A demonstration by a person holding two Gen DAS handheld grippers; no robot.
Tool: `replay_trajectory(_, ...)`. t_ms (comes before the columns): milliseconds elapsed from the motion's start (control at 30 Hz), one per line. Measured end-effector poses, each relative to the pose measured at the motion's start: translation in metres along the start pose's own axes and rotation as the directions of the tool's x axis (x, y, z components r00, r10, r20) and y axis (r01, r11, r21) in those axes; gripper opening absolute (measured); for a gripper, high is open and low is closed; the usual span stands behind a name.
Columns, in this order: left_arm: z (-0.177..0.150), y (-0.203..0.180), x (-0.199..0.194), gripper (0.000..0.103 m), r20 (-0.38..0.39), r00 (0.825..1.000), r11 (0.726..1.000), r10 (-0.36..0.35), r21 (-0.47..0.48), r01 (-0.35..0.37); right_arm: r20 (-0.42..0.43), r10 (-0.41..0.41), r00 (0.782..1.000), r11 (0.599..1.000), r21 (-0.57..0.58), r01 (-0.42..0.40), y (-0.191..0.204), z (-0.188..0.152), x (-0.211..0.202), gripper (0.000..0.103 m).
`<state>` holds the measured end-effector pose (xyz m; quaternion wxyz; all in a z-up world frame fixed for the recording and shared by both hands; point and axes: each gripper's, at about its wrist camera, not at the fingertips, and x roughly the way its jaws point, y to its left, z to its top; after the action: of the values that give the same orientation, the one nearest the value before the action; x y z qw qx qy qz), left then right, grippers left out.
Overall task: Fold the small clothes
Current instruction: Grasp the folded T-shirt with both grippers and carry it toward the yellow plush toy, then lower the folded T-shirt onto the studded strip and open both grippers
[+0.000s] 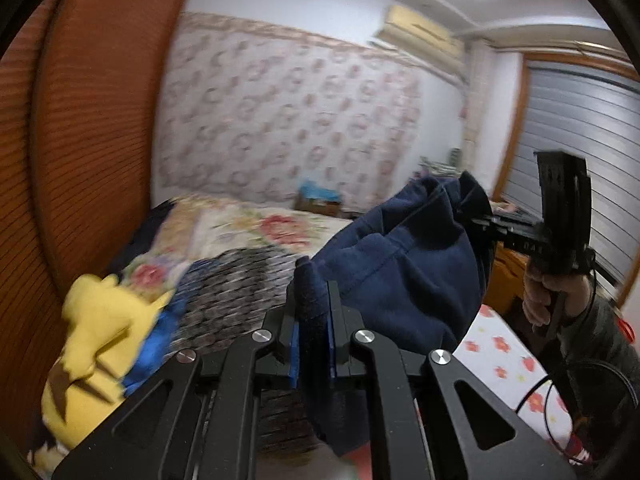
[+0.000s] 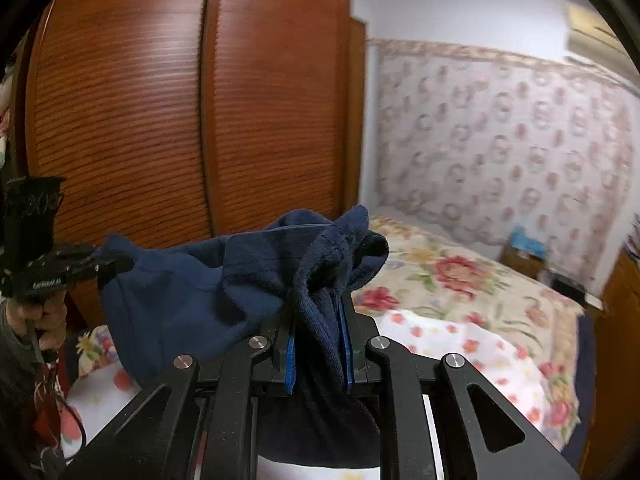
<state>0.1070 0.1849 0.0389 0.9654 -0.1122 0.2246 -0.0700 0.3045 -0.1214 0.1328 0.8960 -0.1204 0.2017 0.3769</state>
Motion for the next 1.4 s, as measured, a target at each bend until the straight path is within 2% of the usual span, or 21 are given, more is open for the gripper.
replay_trajectory(167,-0.031,0.035,0.023,0.011,-0.061,0.993,0.993,0.105,-0.043,-0.108,-0.108,0.003,0.994,0.994,-0.112,-0.015,0.007,0.03,0.104,0.017)
replay_trajectory(233,-0.041,0.046,0.025,0.011,-0.075,0.988,0.989,0.135,-0.055,-0.139,-0.142,0.014,0.99,0.993,-0.115,-0.03,0.004,0.038,0.138,0.017)
replay_trajectory(400,-0.066,0.073,0.022,0.011,-0.109,0.978,0.978,0.175,-0.097,-0.186,-0.162,0.044,0.986,0.989,-0.131,-0.066,0.014,0.058,0.203,0.018)
replay_trajectory(467,-0.077,0.08,0.025,0.011,-0.131,0.973,0.973,0.191,-0.108,-0.205,-0.172,0.043,0.984,0.989,-0.129,-0.066,0.013,0.06,0.216,0.019)
replay_trajectory(533,-0.086,0.082,0.028,0.011,-0.159,0.968,0.969,0.196,-0.117,-0.215,-0.18,-0.005,0.984,0.995,-0.096,-0.012,0.031,0.052,0.202,0.022)
replay_trajectory(600,-0.089,0.081,0.031,0.011,-0.17,0.964,0.968,0.204,-0.113,-0.224,-0.189,-0.025,0.982,0.998,-0.057,0.014,0.027,0.054,0.208,0.038)
replay_trajectory(700,-0.087,0.081,0.03,0.011,-0.168,0.962,0.967,0.216,-0.095,-0.234,-0.139,-0.064,0.988,0.997,-0.045,0.058,0.032,0.052,0.201,0.044)
replay_trajectory(800,-0.084,0.08,0.029,0.011,-0.162,0.962,0.968,0.219,-0.085,-0.235,-0.111,0.01,0.994,1.0,0.003,-0.009,0.043,0.034,0.181,0.044)
replay_trajectory(900,-0.085,0.078,0.029,0.011,-0.159,0.961,0.968,0.226,-0.07,-0.24,-0.115,0.1,0.988,0.995,0.006,-0.1,0.066,0.018,0.192,0.044)
replay_trajectory(933,-0.084,0.078,0.029,0.011,-0.156,0.961,0.969,0.226,-0.067,-0.239,-0.132,0.11,0.985,0.994,0.001,-0.111,0.066,0.013,0.206,0.044)
replay_trajectory(1033,-0.083,0.078,0.028,0.02,-0.15,0.961,0.968,0.232,-0.059,-0.243,-0.187,0.086,0.979,0.996,-0.003,-0.088,0.075,-0.008,0.236,0.044)
replay_trajectory(1100,-0.081,0.077,0.024,0.044,-0.141,0.962,0.969,0.236,-0.042,-0.244,-0.202,0.066,0.977,0.998,0.017,-0.064,0.075,-0.019,0.253,0.044)
replay_trajectory(1133,-0.08,0.074,0.019,0.048,-0.129,0.967,0.973,0.221,-0.034,-0.227,-0.192,0.058,0.98,0.998,0.024,-0.054,0.075,-0.019,0.254,0.044)
replay_trajectory(1167,-0.079,0.072,0.015,0.058,-0.119,0.972,0.977,0.203,-0.032,-0.208,-0.177,0.049,0.983,0.999,0.032,-0.044,0.076,-0.018,0.252,0.044)
replay_trajectory(1200,-0.078,0.07,0.012,0.076,-0.114,0.974,0.98,0.194,-0.03,-0.199,-0.173,0.044,0.984,0.998,0.043,-0.037,0.077,-0.015,0.25,0.044)
replay_trajectory(1233,-0.076,0.065,0.007,0.083,-0.099,0.976,0.98,0.194,-0.017,-0.196,-0.172,0.038,0.984,0.998,0.051,-0.029,0.08,-0.013,0.243,0.044)
replay_trajectory(1267,-0.074,0.061,0.003,0.086,-0.081,0.976,0.979,0.201,-0.005,-0.203,-0.167,0.03,0.986,0.998,0.062,-0.019,0.079,-0.015,0.236,0.044)
replay_trajectory(1400,-0.069,0.043,-0.012,0.086,-0.032,0.978,0.978,0.206,0.031,-0.205,-0.134,0.003,0.991,0.996,0.086,0.008,0.089,-0.019,0.195,0.044)
